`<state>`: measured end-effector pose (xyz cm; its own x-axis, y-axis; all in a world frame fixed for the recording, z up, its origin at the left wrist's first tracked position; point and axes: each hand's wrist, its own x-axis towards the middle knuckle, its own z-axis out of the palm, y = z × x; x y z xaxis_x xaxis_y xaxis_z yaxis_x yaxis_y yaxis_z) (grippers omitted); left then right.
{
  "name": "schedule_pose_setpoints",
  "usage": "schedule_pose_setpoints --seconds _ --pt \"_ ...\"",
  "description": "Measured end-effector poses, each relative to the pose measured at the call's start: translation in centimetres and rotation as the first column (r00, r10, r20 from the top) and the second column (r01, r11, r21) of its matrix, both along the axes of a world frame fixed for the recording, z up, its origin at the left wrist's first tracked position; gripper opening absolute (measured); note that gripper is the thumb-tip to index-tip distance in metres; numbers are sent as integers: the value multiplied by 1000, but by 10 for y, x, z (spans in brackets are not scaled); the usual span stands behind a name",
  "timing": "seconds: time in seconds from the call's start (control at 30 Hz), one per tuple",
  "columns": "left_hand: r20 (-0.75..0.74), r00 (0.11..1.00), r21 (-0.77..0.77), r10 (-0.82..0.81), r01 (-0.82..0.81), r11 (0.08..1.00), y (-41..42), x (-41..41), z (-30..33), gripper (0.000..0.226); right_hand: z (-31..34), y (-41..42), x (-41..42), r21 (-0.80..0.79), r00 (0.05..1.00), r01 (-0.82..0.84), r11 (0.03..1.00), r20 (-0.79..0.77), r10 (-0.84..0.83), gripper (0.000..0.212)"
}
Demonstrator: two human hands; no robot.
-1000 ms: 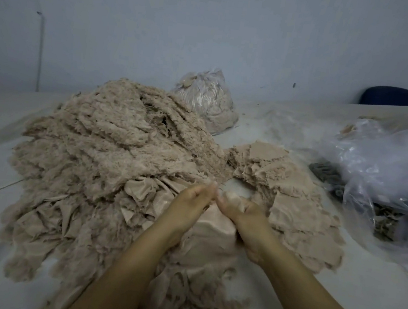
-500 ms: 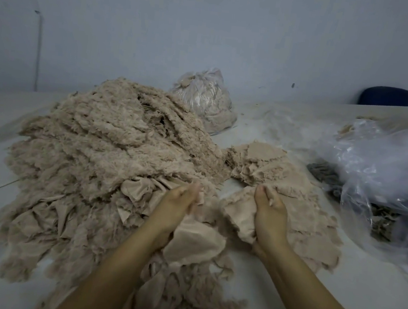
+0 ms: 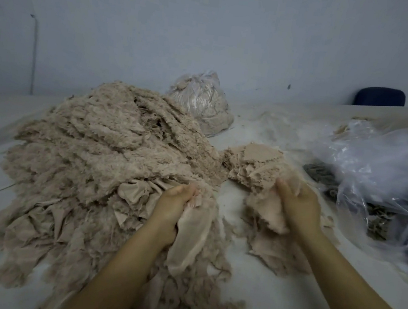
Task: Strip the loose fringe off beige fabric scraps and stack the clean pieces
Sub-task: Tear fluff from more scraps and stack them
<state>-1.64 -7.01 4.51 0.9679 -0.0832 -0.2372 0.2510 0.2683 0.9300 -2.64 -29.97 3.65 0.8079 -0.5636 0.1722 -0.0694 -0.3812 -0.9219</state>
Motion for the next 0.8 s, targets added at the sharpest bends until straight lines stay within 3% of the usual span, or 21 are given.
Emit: schedule_pose_setpoints --seconds 0.03,0.07,0.1,0.13,0.2,0.27,0.3,0.37,0.43,0.5,0.63,0.8 --pt "-8 1000 -24 -14 13 1000 -1 -1 1 26 0 -7 -1 -208 996 14 978 -83 -31 41" --pt "-15 999 -59 -32 31 998 -4 -2 1 25 1 -8 -2 -350 996 24 936 -69 -51 42" --pt "-15 999 -90 -51 49 995 -8 -2 2 25 3 -3 -5 -393 1000 26 919 7 -25 40" --pt "-9 998 -107 -63 61 992 -12 -3 2 25 3 9 -12 -340 995 -30 940 77 59 41" --pt "10 998 -121 -60 60 991 -20 -5 2 26 0 46 -32 -12 944 -328 944 11 329 60" --pt "16 999 -133 -36 37 990 -26 -5 0 26 -13 77 -47 456 794 -494 740 -110 598 68" --pt "39 999 -117 -15 20 993 -27 -5 -1 28 -19 87 -52 632 752 -479 609 -63 656 61" --pt "177 984 59 14 -24 998 -26 -5 -6 31 -32 96 -50 757 839 -402 515 80 538 45" --pt "359 933 324 -10 -114 939 -22 -7 -12 33 -35 94 -41 722 937 -325 611 156 314 29" --pt "444 894 477 -62 -177 861 -18 -8 -17 34 -28 91 -36 622 950 -313 717 205 237 21" --pt "462 884 539 -69 -218 814 -19 -6 -18 33 -20 82 -37 593 946 -323 737 223 235 22" --pt "458 885 694 -89 -292 658 -11 -4 -22 31 -19 71 -38 558 950 -309 770 208 231 17"
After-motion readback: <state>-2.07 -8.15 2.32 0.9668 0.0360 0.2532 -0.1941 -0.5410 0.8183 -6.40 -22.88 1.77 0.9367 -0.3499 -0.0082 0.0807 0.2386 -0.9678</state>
